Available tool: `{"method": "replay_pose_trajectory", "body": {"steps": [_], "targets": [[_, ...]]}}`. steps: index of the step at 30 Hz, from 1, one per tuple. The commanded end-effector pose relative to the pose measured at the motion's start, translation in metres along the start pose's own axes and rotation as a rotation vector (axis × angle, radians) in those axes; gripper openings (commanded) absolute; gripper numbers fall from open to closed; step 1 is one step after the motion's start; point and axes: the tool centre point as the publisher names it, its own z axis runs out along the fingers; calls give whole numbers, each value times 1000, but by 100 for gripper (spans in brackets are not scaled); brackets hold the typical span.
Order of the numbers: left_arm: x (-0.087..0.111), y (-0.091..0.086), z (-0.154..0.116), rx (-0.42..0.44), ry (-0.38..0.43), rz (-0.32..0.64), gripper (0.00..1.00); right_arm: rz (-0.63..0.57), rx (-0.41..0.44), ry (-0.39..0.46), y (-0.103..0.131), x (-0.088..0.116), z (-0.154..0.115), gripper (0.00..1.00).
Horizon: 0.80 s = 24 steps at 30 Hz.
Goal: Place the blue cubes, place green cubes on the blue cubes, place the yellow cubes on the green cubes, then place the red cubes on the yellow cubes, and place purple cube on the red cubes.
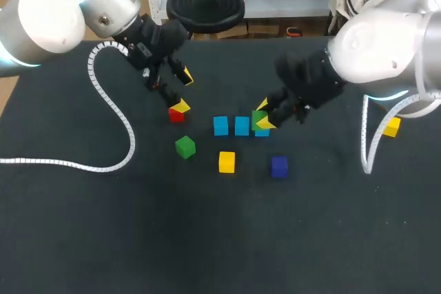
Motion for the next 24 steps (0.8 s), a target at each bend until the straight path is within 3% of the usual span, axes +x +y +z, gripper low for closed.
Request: {"method": "replay_pose_trajectory", "body": {"steps": [1,9,24], "targets": [[-1,1,0,3,5,-1,100,-1,-6,-3,0,2,0,0],[-1,1,0,3,5,-1,100,-12,-50,16,-3,0,2,0],[-1,1,0,3,5,-1,100,-31,-45,33,-11,-4,5,0]]}}
